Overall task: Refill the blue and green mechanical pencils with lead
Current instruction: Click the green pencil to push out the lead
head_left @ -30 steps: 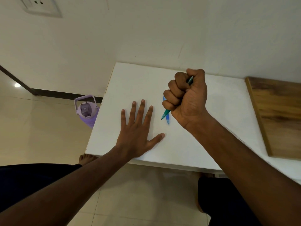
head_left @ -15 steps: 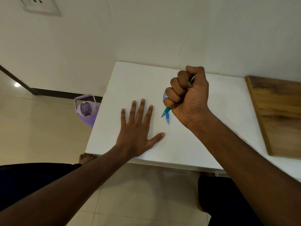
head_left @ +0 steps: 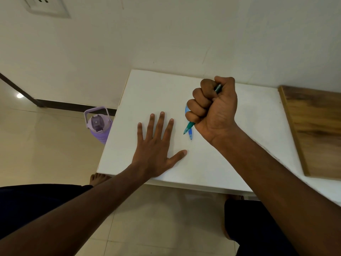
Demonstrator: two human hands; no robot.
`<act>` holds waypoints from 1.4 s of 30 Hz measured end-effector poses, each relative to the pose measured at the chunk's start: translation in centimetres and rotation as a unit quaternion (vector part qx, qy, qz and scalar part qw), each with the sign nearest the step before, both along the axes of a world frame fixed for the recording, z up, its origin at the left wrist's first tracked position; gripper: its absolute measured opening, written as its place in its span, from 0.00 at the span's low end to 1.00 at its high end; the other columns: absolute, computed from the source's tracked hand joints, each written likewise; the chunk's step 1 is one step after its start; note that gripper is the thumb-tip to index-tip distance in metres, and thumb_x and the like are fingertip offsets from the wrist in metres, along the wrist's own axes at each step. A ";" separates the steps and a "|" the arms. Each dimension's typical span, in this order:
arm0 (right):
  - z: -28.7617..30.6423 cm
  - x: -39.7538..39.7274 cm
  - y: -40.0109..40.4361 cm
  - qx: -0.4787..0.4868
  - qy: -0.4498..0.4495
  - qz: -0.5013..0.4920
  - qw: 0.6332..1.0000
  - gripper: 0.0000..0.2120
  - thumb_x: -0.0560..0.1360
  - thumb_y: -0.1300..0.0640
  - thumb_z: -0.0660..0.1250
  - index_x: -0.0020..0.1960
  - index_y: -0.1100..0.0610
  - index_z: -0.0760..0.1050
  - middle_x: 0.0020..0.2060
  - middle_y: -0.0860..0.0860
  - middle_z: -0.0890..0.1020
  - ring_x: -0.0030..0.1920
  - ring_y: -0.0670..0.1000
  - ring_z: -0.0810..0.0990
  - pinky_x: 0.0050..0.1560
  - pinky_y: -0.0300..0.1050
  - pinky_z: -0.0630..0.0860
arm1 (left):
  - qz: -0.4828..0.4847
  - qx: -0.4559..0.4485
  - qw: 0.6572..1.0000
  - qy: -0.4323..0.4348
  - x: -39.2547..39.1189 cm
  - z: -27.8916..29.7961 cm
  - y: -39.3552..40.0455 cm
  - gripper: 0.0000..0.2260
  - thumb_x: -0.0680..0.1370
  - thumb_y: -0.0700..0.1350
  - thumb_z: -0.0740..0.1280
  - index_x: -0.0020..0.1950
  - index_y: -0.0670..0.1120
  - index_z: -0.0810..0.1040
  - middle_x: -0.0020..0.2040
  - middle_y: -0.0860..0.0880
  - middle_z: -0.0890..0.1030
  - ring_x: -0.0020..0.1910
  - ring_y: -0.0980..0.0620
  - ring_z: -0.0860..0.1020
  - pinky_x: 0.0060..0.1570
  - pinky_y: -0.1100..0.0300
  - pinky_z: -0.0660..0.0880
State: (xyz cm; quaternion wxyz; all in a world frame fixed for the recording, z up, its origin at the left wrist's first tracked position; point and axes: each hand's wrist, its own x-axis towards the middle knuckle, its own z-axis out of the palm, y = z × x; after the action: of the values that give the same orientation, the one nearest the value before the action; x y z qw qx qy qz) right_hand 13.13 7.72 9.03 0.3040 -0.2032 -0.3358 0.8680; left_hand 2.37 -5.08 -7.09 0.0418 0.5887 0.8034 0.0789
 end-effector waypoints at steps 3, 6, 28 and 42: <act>0.0 0.0 0.0 -0.008 0.007 -0.001 1.000 0.25 0.84 0.44 0.46 0.31 0.52 0.52 0.25 0.47 0.53 0.24 0.47 0.50 0.27 0.33 0.53 | 0.000 0.006 1.000 -0.001 0.0 -0.1 0.0 0.48 0.76 0.80 0.46 0.87 0.52 0.43 0.87 0.46 0.39 0.85 0.39 0.39 0.79 0.28 0.48; 0.1 0.2 0.1 -0.005 0.016 0.006 1.000 0.23 0.83 0.44 0.45 0.31 0.52 0.52 0.25 0.47 0.54 0.24 0.46 0.50 0.27 0.33 0.54 | -0.002 0.008 1.000 0.000 0.0 -0.2 0.0 0.48 0.76 0.80 0.47 0.87 0.52 0.43 0.87 0.46 0.39 0.86 0.39 0.40 0.79 0.28 0.48; 0.4 0.2 -0.3 -0.005 0.002 0.019 1.000 0.21 0.82 0.47 0.44 0.32 0.53 0.53 0.25 0.48 0.54 0.25 0.46 0.51 0.27 0.34 0.54 | -0.003 0.001 1.000 -0.003 0.0 0.0 0.0 0.48 0.76 0.80 0.46 0.87 0.52 0.42 0.87 0.46 0.38 0.85 0.39 0.38 0.79 0.28 0.48; 0.4 0.0 -0.9 0.004 0.002 -0.010 1.000 0.20 0.85 0.48 0.45 0.50 0.56 0.72 0.27 0.49 0.56 0.25 0.47 0.52 0.26 0.33 0.57 | -0.001 -0.001 1.000 0.000 0.1 0.0 -0.1 0.48 0.76 0.80 0.45 0.87 0.52 0.41 0.87 0.46 0.37 0.85 0.39 0.38 0.79 0.29 0.47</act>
State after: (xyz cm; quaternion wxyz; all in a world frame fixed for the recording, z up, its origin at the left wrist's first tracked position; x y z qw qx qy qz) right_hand 13.13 6.86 9.42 0.3143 -0.2031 -0.3368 0.8640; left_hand 2.44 -5.16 -7.06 0.0420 0.5897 0.8028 0.0780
